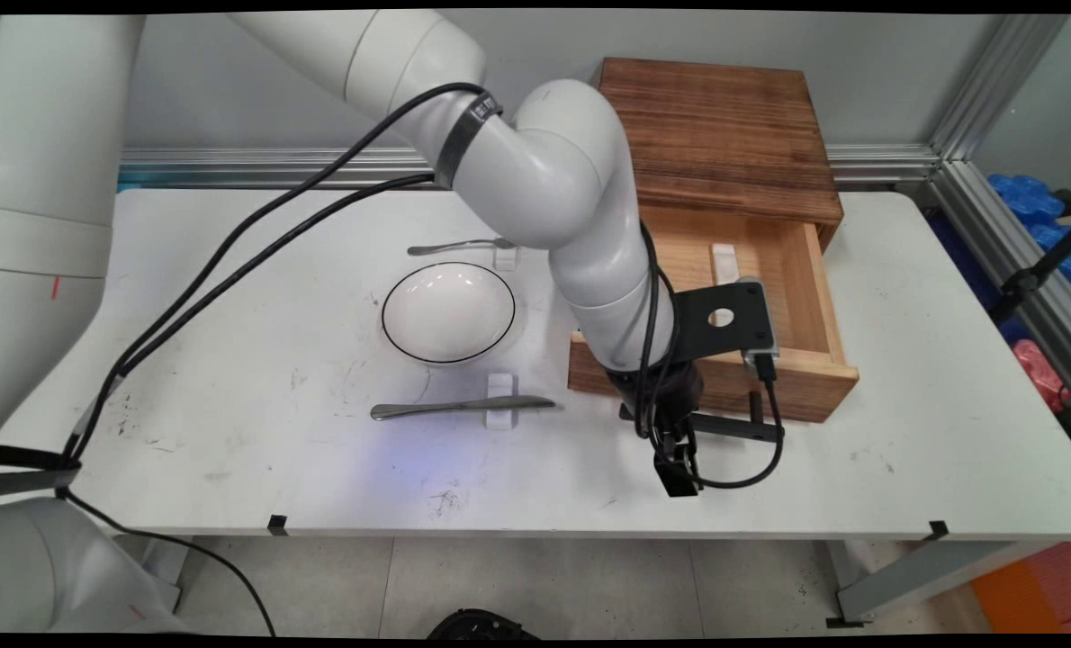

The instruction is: Open the drawer

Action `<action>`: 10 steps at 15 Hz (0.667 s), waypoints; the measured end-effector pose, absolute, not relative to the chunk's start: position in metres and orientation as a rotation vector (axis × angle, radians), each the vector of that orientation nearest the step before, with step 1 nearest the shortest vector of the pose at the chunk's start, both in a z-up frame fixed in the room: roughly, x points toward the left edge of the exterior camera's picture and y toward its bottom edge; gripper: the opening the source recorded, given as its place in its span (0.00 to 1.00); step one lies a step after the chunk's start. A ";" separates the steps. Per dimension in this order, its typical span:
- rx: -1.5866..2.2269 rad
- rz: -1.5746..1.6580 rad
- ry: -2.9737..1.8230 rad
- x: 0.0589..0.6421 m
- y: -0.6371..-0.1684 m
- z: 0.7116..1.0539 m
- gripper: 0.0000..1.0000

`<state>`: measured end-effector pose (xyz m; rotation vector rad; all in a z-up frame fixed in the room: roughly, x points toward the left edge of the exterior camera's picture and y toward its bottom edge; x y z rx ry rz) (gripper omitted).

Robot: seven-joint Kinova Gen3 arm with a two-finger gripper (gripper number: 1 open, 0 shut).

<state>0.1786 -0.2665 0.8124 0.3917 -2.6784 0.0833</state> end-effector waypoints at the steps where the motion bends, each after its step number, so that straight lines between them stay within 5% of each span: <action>1: 0.392 0.081 -2.679 0.179 -0.264 0.813 1.00; 10: 0.391 0.054 -2.681 0.179 -0.242 0.816 1.00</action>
